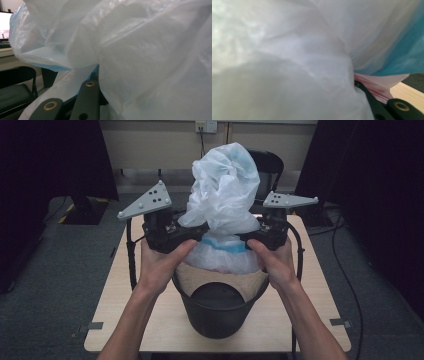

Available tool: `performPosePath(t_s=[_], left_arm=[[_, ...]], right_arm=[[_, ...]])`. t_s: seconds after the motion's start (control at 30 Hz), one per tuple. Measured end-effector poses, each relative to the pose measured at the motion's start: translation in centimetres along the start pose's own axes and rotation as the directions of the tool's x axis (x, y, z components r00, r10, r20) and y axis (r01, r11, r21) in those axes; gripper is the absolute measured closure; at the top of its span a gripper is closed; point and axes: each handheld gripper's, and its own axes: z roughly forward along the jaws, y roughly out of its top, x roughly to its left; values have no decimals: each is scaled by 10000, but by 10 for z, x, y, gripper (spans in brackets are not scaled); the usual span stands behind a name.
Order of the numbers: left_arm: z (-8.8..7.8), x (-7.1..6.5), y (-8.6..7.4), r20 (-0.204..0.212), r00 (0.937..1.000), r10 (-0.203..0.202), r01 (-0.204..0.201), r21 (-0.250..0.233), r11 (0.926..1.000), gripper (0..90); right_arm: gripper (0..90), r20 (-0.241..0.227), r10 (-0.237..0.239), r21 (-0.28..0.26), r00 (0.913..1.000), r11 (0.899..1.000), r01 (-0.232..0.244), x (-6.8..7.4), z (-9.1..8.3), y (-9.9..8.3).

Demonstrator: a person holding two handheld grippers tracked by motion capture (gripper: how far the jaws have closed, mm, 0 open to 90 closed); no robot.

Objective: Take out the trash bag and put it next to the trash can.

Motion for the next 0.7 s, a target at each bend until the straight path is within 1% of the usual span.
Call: performPosePath(t_s=[0.03,0.07,0.1,0.13,0.2,0.27,0.3,0.33,0.4,0.47,0.5,0.53,0.6,0.63,0.67,0.7], left_arm=[[0,0,0,0,10000,0,0,0,10000,713],[0,1,-2,-54,10000,-10,11,72,10000,713],[1,2,-3,-154,9999,2,0,100,9999,663],[1,3,-4,-207,9998,-51,54,119,9999,663],[2,4,-5,-258,9997,-40,45,161,9999,636],[2,4,-5,-500,9987,2,4,113,9999,596],[2,4,-5,-557,9984,-2,10,128,9999,576],[2,4,-5,-608,9981,40,-34,113,9999,550],[2,4,-5,-845,9964,101,-90,130,9999,491],[1,5,-6,-945,9955,40,-31,93,10000,450],[1,6,-7,-1007,9949,18,-10,86,10000,408],[1,6,-7,-1064,9943,-56,64,67,10000,408],[0,8,-8,-1184,9930,-46,61,123,9999,363],[-1,9,-9,-1192,9928,-119,132,98,9999,352],[-2,10,-10,-1208,9925,-211,215,22,9998,320],[-2,10,-10,-1208,9925,-211,215,22,9998,317]], right_arm=[[879,0,0,0,10000,10000,0,0,0,0],[879,13,16,-58,10000,10000,-16,-2,-1,0],[879,48,84,-139,10000,9999,-84,-4,-2,0],[879,48,84,-139,10000,9999,-84,-4,-2,0],[879,73,111,-238,9999,9997,-110,-6,-4,1],[880,129,129,-329,9998,9994,-124,-9,-6,2],[879,151,150,-352,9998,9993,-144,-10,-6,3],[879,157,184,-390,9997,9991,-177,-12,-6,4],[879,189,195,-460,9996,9988,-186,-16,-7,5],[880,242,251,-552,9994,9982,-237,-19,-7,6],[880,256,232,-615,9994,9979,-216,-21,-8,7],[880,305,253,-657,9992,9976,-233,-23,-8,8],[880,361,302,-707,9989,9971,-276,-26,-9,10],[880,388,294,-699,9988,9972,-267,-28,-9,11],[880,463,304,-701,9985,9972,-271,-31,-9,13],[880,463,304,-701,9985,9972,-271,-31,-9,13]])
